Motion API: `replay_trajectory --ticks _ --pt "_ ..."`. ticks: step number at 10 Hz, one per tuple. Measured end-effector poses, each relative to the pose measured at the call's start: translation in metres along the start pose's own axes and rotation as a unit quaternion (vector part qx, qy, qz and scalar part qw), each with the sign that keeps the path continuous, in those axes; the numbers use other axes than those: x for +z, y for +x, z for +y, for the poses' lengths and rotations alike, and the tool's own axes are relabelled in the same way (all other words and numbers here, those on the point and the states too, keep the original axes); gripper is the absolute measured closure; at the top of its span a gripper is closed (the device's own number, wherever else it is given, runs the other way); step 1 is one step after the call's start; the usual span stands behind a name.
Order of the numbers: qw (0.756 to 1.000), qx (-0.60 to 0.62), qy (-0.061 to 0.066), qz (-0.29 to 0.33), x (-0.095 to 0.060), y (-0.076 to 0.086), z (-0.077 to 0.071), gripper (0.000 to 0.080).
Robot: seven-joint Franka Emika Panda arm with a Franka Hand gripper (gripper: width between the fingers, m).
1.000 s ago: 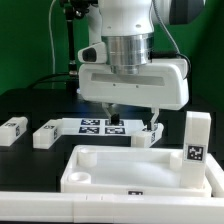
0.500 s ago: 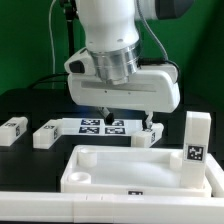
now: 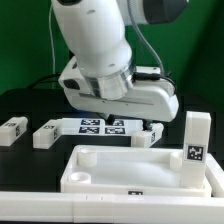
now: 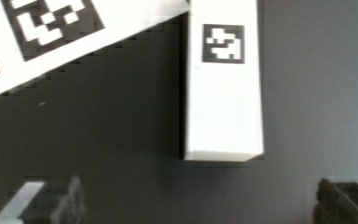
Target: Assemble desk
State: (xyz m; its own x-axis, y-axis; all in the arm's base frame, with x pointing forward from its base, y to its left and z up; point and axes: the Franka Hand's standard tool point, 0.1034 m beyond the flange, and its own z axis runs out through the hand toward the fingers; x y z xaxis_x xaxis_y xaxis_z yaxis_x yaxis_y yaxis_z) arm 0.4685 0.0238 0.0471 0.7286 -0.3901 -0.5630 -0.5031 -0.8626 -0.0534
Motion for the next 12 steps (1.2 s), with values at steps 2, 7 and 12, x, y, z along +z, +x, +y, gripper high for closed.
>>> replay_trajectory --ticks 2,7,12 --pt "1.000 0.000 0.009 0.004 0.007 -0.003 -0.011 0.0150" --pt "0.997 0.007 0.000 -0.083 0.017 -0.010 -0.004 0.0150" --pt "0.979 0.013 -0.012 -0.202 0.033 -0.002 0.003 0.0150"
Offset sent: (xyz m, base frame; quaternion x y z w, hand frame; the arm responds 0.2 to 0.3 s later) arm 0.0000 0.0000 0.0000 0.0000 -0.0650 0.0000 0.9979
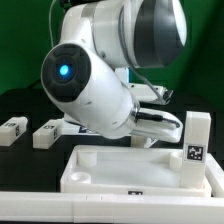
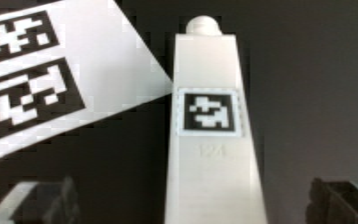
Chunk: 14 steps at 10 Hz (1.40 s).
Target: Assemble desk
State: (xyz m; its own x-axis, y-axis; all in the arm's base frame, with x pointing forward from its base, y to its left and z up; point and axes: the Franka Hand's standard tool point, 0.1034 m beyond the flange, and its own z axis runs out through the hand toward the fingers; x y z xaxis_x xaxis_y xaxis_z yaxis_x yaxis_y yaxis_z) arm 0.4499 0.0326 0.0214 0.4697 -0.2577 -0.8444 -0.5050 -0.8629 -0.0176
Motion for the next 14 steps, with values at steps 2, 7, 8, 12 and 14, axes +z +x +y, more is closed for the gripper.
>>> replay_trajectory --ticks 2,7,8,12,14 --pt "1.000 0.000 0.000 0.004 0.001 0.003 0.000 0.0150" --pt "1.000 -0.001 -0.003 0.016 0.013 0.008 -0.005 0.0262" --pt "1.000 -0.002 -0.003 0.016 0.013 0.008 -0.006 0.0397" --pt "1.000 -0.004 -0.003 0.015 0.014 0.007 -0.007 0.0511" --pt "1.000 -0.009 -0.004 0.021 0.008 0.007 -0.008 0.0511"
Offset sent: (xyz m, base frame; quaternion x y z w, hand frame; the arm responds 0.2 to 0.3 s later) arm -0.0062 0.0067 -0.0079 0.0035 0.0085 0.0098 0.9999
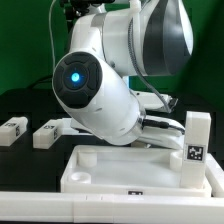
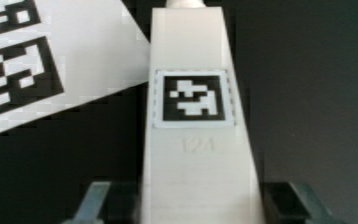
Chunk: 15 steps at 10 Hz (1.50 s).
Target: Assemble desk
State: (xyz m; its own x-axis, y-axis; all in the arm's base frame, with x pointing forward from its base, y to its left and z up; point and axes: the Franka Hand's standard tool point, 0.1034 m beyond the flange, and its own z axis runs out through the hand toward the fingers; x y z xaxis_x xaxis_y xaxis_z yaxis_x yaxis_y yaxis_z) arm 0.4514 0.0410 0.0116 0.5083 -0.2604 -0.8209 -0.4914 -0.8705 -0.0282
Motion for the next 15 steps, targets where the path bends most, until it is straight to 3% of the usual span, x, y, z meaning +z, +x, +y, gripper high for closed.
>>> replay_trajectory --ticks 1,2,3,5,8,9,12,13,14,15 --pt "1.000 -0.013 -0.003 -0.001 -0.011 -0.004 0.002 0.0511" --pt "1.000 -0.027 -0.006 0.005 -0.032 -0.011 0.002 0.0511" --pt "0.999 -0.044 -0.017 0.018 -0.061 -0.020 0.003 0.0511" --pt "0.997 -0.057 -0.030 0.035 -0.085 -0.024 -0.002 0.0509" --pt "0.996 -0.057 -0.026 0.065 -0.088 -0.014 -0.005 0.0509" --pt "0.993 -0.066 -0.023 0.096 -0.096 -0.012 -0.008 0.0509" --pt "0.974 -0.105 -0.023 0.199 -0.152 -0.024 -0.017 0.0509" --pt "0.971 -0.111 -0.025 0.209 -0.164 -0.029 -0.021 0.0509" --pt "0.961 -0.115 -0.020 0.251 -0.175 -0.024 -0.030 0.0509" --pt "0.949 -0.116 -0.014 0.292 -0.176 -0.022 -0.030 0.0509"
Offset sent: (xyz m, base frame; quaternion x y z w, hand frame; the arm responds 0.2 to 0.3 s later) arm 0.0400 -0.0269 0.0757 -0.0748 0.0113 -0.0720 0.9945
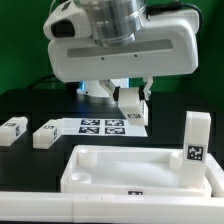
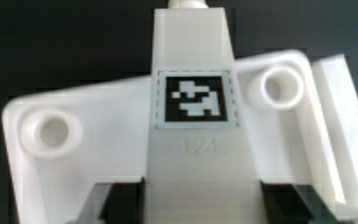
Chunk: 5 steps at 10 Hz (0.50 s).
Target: Assemble desk
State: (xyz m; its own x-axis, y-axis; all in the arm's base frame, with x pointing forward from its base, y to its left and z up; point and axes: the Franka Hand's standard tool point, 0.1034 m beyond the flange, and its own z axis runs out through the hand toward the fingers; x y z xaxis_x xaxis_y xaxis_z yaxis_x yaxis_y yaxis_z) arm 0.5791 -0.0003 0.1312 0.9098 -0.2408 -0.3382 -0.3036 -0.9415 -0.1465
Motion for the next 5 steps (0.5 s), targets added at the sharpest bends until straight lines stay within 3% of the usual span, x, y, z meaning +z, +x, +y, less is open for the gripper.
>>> replay_trajectory --ticks 1,2,4,5 --pt "1.000 0.001 0.000 0.012 0.002 -0.005 0.002 0.0509" --pt "0.998 0.000 0.000 0.058 0.000 0.003 0.000 0.0509" --pt "0.987 -0.038 -0.029 0.151 -0.015 0.018 -0.002 0.0509" --pt "0.981 -0.055 -0.030 0.181 -0.026 0.028 -0.003 0.0509"
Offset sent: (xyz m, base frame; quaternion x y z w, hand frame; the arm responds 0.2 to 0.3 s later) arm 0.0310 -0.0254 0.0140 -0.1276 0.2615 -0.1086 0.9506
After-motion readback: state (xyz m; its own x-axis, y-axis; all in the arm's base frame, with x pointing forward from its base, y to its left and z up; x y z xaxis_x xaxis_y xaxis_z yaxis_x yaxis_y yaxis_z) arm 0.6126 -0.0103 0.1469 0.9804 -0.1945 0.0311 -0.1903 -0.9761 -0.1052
